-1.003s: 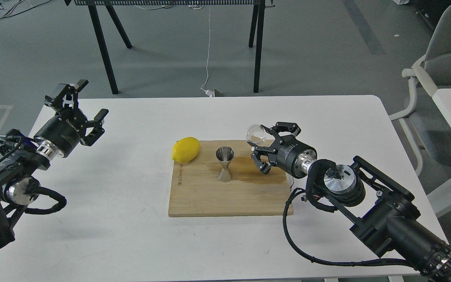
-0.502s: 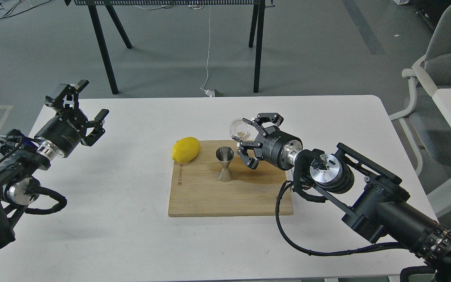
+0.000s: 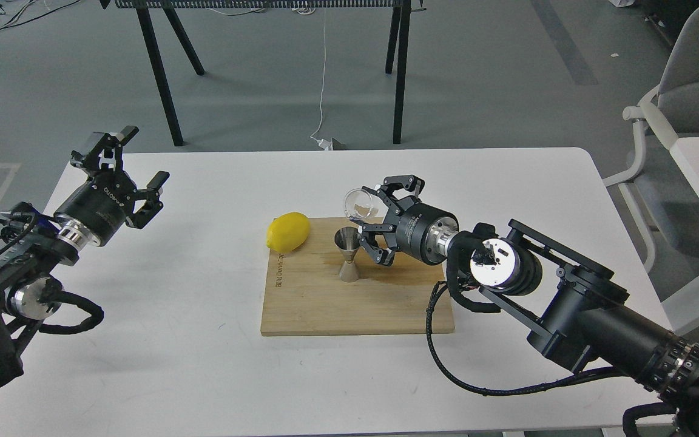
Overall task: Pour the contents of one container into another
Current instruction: 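Tilt the held glass with the right gripper to pour into the jigger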
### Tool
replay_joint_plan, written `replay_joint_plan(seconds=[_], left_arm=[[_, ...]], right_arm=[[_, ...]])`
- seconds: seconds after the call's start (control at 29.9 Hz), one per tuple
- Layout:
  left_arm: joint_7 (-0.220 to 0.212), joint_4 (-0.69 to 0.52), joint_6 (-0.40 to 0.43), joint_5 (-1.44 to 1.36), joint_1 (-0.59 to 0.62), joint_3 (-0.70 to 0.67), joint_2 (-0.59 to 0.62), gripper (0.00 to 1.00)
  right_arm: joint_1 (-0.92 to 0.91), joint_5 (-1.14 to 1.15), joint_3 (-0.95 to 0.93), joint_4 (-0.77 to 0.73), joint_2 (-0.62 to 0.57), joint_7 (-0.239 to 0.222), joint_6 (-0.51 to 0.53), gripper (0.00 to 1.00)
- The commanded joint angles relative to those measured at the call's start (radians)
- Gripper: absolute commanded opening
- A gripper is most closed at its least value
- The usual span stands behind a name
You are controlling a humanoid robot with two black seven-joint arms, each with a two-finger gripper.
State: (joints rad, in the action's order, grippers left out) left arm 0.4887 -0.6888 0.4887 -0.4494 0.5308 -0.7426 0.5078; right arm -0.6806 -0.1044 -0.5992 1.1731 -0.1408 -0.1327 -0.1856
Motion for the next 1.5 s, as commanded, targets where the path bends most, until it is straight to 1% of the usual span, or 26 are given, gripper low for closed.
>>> replay_joint_plan(seconds=[0.0, 0.33, 0.6, 1.04, 1.47], left_arm=[[0.000, 0.000, 0.000, 0.000, 0.000, 0.000, 0.000, 0.99], [0.000, 0.000, 0.000, 0.000, -0.002, 0.002, 0.000, 0.99], [0.000, 0.000, 0.000, 0.000, -0.002, 0.002, -0.020, 0.99], [0.000, 0.000, 0.000, 0.000, 0.000, 0.002, -0.023, 0.99], [0.000, 0.000, 0.000, 0.000, 0.000, 0.002, -0.025, 0.99]], right_arm=[[-0.011, 0.003, 0.002, 0.003, -0.003, -0.002, 0.000, 0.40], [-0.071, 0.005, 0.071, 0.042, -0.065, -0.007, 0.002, 0.40], [-0.071, 0.035, 0.104, 0.079, -0.098, -0.013, 0.003, 0.40], [-0.086, 0.112, 0.114, 0.083, -0.100, -0.015, 0.003, 0.40], [-0.169, 0.124, 0.231, 0.082, -0.102, -0.015, 0.003, 0.40]])
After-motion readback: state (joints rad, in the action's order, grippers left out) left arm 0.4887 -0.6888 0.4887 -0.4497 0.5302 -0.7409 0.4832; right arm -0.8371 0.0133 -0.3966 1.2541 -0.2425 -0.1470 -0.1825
